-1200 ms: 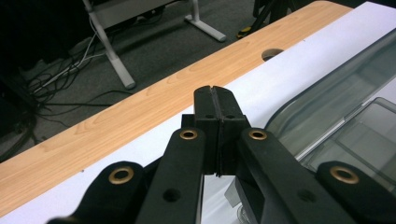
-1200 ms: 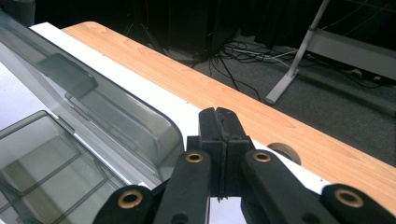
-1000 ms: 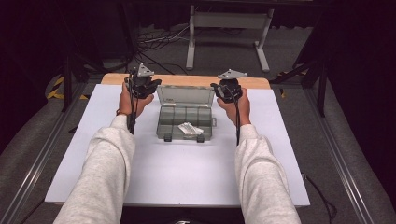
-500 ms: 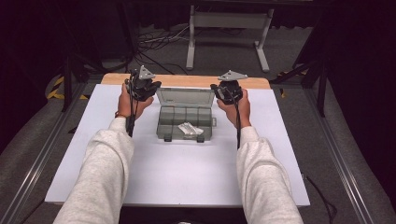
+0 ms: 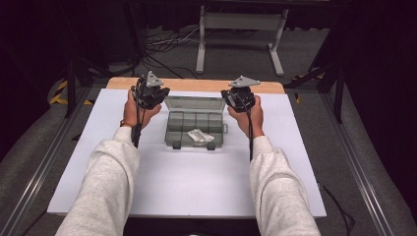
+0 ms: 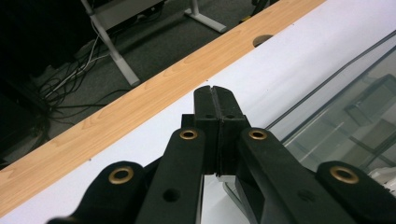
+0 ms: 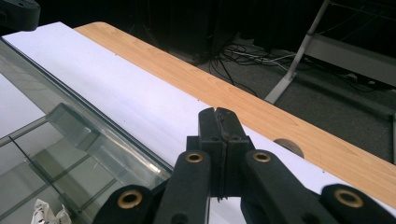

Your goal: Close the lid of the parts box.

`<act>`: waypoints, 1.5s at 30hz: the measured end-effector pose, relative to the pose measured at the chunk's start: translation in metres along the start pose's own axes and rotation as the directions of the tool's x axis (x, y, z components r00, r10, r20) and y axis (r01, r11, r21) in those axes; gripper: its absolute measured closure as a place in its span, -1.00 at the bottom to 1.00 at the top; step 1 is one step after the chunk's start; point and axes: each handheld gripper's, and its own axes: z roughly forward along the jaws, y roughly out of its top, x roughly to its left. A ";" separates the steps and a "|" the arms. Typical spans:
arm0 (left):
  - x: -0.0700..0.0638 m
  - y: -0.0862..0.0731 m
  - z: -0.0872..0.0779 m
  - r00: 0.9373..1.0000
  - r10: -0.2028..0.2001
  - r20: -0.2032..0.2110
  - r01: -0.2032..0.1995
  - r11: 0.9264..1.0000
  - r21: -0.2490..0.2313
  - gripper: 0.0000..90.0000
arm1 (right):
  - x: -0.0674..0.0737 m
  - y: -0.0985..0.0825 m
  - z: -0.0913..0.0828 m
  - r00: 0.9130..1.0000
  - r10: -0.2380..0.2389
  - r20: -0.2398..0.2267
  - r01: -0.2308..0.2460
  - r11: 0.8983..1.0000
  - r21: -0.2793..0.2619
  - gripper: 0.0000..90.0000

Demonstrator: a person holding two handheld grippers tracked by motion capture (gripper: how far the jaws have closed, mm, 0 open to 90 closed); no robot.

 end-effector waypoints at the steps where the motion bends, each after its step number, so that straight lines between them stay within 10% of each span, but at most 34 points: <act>1: -0.001 0.000 0.000 1.000 0.000 -0.004 0.000 1.000 -0.003 1.00 | 0.000 0.000 0.000 1.000 0.002 0.000 -0.002 1.000 0.003 1.00; 45: -0.028 -0.022 -0.023 0.991 0.115 0.074 -0.114 0.993 -0.016 1.00 | 0.026 -0.015 -0.018 0.990 -0.096 -0.099 0.102 0.993 0.058 1.00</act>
